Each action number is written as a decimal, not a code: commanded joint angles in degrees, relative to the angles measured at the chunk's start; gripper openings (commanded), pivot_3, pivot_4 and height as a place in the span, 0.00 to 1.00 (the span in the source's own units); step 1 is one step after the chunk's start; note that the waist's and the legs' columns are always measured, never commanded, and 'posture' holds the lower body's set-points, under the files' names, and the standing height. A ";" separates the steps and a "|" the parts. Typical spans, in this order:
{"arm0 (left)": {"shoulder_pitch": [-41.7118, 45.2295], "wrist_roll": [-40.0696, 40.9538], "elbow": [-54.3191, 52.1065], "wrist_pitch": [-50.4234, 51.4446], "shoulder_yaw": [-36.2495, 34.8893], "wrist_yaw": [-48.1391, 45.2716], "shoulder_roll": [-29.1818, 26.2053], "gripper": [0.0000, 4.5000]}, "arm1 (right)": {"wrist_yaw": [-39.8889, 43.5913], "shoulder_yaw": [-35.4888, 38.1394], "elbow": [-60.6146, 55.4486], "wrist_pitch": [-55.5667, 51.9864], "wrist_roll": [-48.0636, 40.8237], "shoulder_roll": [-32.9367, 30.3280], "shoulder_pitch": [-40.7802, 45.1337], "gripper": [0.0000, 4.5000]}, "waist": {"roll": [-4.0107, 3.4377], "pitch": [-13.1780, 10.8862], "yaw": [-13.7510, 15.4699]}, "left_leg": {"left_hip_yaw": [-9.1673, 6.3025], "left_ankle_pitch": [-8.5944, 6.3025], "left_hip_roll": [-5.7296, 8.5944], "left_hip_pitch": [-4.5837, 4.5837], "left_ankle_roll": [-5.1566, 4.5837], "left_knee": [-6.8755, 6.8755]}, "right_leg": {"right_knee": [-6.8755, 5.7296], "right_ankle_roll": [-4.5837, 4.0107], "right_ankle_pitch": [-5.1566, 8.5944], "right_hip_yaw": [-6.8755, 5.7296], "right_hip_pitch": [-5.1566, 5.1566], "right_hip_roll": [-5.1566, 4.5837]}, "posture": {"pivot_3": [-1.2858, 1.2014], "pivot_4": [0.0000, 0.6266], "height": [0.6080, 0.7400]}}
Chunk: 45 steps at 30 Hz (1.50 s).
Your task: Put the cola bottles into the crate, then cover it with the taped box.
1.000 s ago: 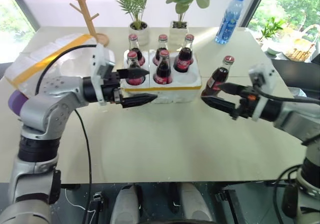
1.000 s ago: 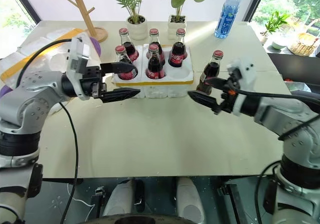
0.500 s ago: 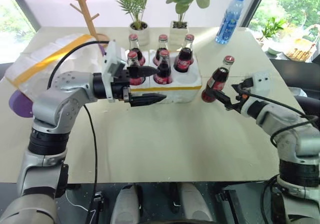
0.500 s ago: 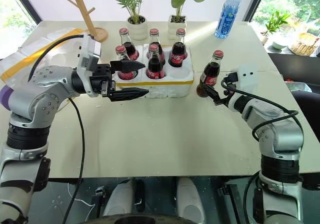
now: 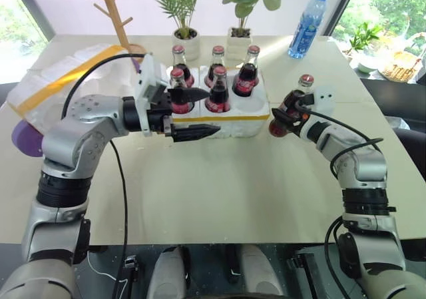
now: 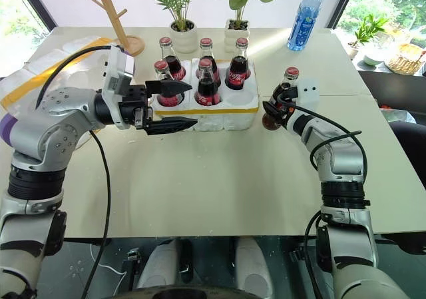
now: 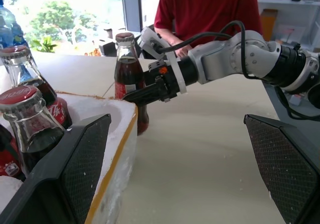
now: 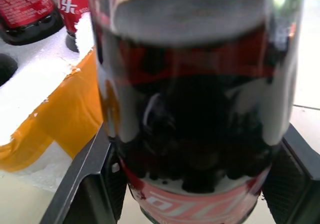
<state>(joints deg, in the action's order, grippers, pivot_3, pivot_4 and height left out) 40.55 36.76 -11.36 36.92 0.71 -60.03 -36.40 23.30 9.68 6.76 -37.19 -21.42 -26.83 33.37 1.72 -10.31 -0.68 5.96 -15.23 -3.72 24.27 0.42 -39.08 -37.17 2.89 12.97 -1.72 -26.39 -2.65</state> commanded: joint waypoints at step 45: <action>-11.60 4.41 -9.95 4.58 -16.61 1.97 -16.72 1.00 | 12.53 -4.26 -4.37 -3.83 -2.52 -2.63 11.44 1.00 | -0.29 -0.16 0.05 | -0.02 0.01 -0.03 -0.01 0.01 -0.05 | -0.07 0.04 -0.04 -0.02 0.01 -0.01 | 0.52 0.24 1.00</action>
<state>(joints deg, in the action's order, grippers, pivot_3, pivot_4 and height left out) 29.88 38.63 -17.59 39.80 -9.51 -57.47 -50.07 33.14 1.65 9.36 -38.87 -20.78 -26.38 45.12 1.42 -10.46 -0.63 5.94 -15.23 -3.75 24.30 0.42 -39.13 -37.21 2.93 12.93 -1.75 -26.41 -2.67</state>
